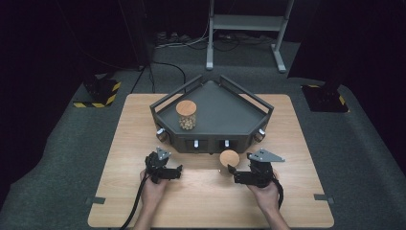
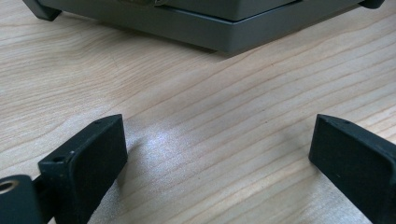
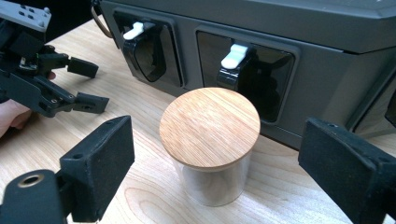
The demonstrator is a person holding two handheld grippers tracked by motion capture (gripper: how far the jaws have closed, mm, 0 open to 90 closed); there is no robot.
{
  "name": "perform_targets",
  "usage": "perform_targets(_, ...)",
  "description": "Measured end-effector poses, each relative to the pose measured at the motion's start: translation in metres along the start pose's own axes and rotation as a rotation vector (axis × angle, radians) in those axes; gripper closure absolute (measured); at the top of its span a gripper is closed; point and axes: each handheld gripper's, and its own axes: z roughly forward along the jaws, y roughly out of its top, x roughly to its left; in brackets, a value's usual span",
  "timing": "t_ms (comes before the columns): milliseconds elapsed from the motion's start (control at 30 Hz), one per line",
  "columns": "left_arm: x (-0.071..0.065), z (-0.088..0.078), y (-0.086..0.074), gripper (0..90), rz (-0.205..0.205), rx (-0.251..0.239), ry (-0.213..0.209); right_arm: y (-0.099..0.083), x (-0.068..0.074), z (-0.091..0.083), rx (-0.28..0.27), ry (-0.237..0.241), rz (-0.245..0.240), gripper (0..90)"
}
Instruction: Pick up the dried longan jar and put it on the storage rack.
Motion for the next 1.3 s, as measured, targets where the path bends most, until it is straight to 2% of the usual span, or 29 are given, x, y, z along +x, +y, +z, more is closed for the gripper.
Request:
perform_targets(500, 0.0, 0.0, 0.0, 4.3, 0.002, 0.001, 0.0, -0.003, 0.011, 0.017, 0.041, -0.055, -0.016, 10.9)
perform_targets(800, 0.0, 0.0, 0.0, 4.3, 0.002, 0.001, 0.0, -0.004, 0.013, 0.027, 0.069, -0.074, -0.008, 11.1)
perform_targets(967, 0.0, 0.0, 0.0, 4.3, 0.002, 0.0, -0.001, -0.005, 0.016, 0.034, 0.104, -0.098, -0.002, 11.5)
perform_targets(1300, 0.0, 0.0, 0.0, 4.3, 0.002, 0.001, 0.0, -0.006, 0.019, 0.044, 0.129, -0.126, 0.001, 12.9)
